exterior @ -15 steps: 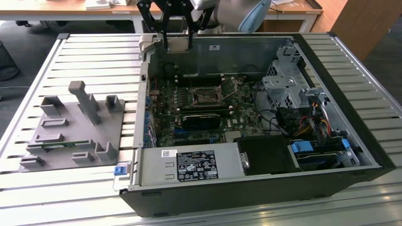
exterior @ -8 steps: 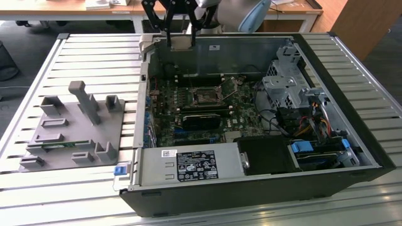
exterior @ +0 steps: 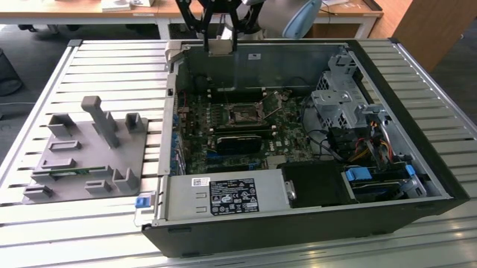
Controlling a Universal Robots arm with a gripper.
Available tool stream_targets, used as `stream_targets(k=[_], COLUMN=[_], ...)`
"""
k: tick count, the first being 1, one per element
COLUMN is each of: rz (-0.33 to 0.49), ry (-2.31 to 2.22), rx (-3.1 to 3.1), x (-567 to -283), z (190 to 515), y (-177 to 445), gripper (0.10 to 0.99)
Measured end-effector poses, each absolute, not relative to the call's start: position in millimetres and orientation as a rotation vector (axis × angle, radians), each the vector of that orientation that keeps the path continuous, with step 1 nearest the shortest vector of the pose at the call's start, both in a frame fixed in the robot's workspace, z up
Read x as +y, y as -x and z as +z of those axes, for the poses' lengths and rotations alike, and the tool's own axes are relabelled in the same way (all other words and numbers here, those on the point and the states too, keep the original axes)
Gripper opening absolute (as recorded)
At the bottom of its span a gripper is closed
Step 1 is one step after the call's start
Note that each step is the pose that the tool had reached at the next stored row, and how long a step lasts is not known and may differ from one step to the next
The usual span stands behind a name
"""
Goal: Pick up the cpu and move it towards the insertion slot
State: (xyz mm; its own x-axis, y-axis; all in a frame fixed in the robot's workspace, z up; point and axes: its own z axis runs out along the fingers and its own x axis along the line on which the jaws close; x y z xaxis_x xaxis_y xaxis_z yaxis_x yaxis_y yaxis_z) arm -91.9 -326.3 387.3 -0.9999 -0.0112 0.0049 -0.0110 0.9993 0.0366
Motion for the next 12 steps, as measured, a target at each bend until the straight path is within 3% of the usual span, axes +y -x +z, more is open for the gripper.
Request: stream_targets(k=[12], rz=[-0.058], ry=[-0.017], rx=[-3.136], x=[-312], z=[387], y=[65], gripper=[0.545])
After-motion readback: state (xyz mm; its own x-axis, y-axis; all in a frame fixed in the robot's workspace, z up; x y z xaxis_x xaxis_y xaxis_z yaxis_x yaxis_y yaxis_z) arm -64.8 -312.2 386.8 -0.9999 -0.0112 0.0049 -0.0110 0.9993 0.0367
